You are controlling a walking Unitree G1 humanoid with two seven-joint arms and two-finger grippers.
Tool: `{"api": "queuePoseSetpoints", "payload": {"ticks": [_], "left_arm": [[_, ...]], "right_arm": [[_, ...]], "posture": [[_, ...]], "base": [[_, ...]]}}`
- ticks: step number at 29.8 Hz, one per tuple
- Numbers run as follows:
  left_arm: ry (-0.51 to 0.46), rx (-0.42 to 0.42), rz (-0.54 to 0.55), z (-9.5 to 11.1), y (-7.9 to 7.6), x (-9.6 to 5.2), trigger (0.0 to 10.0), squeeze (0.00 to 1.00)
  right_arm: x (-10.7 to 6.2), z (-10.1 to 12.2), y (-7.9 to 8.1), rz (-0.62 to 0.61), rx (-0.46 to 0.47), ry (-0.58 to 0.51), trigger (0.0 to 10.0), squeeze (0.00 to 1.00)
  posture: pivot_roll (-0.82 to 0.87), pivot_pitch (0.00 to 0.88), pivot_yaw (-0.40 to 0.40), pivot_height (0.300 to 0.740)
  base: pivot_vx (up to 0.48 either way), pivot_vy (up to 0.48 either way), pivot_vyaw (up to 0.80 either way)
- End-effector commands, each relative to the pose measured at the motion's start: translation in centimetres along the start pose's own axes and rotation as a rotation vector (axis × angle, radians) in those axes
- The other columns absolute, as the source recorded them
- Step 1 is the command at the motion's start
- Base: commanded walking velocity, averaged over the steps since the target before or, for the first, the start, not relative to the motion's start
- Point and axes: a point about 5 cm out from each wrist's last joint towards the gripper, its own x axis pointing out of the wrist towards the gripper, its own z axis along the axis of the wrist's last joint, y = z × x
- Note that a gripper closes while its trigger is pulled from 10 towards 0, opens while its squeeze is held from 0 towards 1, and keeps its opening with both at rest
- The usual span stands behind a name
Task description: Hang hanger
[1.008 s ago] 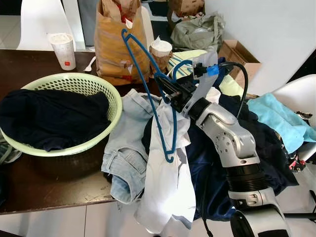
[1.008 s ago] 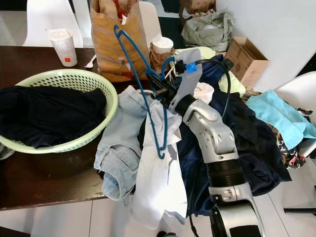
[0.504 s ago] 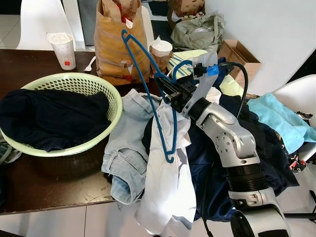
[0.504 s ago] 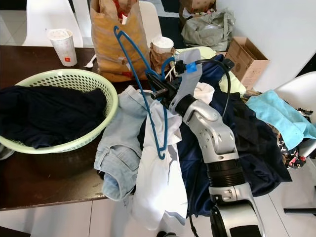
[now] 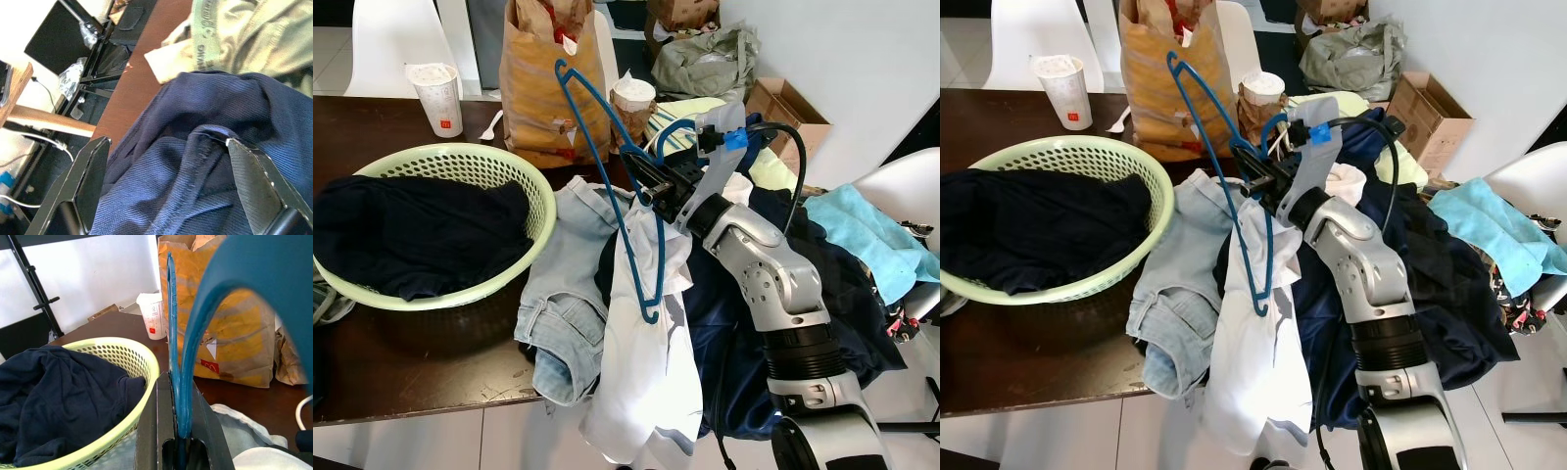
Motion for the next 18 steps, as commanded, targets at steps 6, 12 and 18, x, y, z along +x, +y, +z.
{"api": "queuePoseSetpoints", "payload": {"ticks": [6, 12, 18], "left_arm": [[0.017, -0.049, 0.052, -0.9, 0.6, 0.0, 10.0, 0.0], [0.041, -0.057, 0.041, -1.5, 0.2, 0.0, 10.0, 0.0], [0.071, -0.071, -0.029, -2.2, -1.0, 0.2, 9.7, 0.0]], "right_arm": [[-0.5, 0.2, -0.4, -0.011, -0.018, 0.013, 10.0, 0.0], [-0.5, 0.2, -0.4, -0.01, -0.019, 0.015, 10.0, 0.0], [-0.4, 0.3, -0.4, -0.007, -0.021, 0.015, 10.0, 0.0]], "posture": [[0.05, 0.196, -0.112, 0.74], [0.05, 0.193, -0.113, 0.74], [0.04, 0.198, -0.116, 0.74]], "base": [[0.0, 0.0, 0.0], [0.0, 0.0, 0.0], [0.0, 0.0, 0.0]]}}
